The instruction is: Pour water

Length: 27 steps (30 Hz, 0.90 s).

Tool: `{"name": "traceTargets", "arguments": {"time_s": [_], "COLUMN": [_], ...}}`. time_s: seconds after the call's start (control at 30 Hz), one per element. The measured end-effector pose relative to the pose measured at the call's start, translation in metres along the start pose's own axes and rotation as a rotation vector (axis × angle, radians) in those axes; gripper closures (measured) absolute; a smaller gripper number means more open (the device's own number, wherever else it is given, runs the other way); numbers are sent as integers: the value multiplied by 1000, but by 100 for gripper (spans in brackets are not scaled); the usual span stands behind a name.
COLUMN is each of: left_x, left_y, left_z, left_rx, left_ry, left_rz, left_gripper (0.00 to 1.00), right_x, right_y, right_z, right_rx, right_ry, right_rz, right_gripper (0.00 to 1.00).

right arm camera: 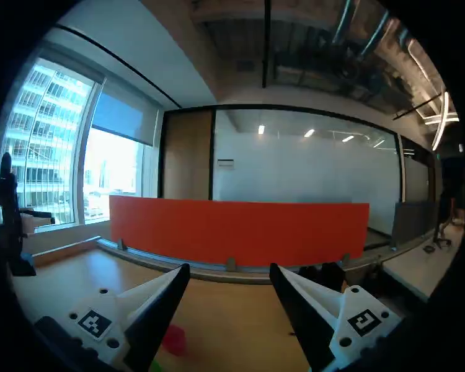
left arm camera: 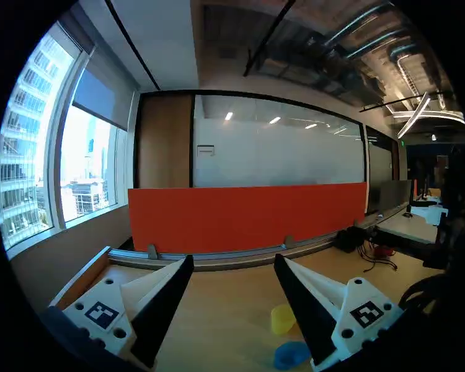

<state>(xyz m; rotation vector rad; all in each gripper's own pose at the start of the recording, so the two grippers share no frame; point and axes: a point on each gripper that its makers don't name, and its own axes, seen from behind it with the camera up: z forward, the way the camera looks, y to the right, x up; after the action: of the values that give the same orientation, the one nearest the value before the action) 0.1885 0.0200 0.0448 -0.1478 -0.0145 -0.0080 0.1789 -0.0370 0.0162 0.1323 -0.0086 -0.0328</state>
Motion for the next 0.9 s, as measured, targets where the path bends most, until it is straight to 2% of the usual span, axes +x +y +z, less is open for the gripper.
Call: {"name": "traceTargets", "arguments": {"time_s": [0.3, 0.5, 0.9], "left_x": [8, 12, 20], "left_y": [8, 25, 63], "left_z": [-1, -4, -13], "left_rx": [-63, -154, -332], "left_ry": [-4, -6, 6], "left_rz": [28, 14, -11], "left_gripper": [4, 4, 4], "right_x": [-4, 3, 15], "right_y": [-10, -33, -82], "right_z": [-1, -7, -27], "right_rx": [89, 206, 426], "right_ry": [-9, -9, 0], "right_rz": [21, 26, -16], "right_gripper": [1, 1, 1]}}
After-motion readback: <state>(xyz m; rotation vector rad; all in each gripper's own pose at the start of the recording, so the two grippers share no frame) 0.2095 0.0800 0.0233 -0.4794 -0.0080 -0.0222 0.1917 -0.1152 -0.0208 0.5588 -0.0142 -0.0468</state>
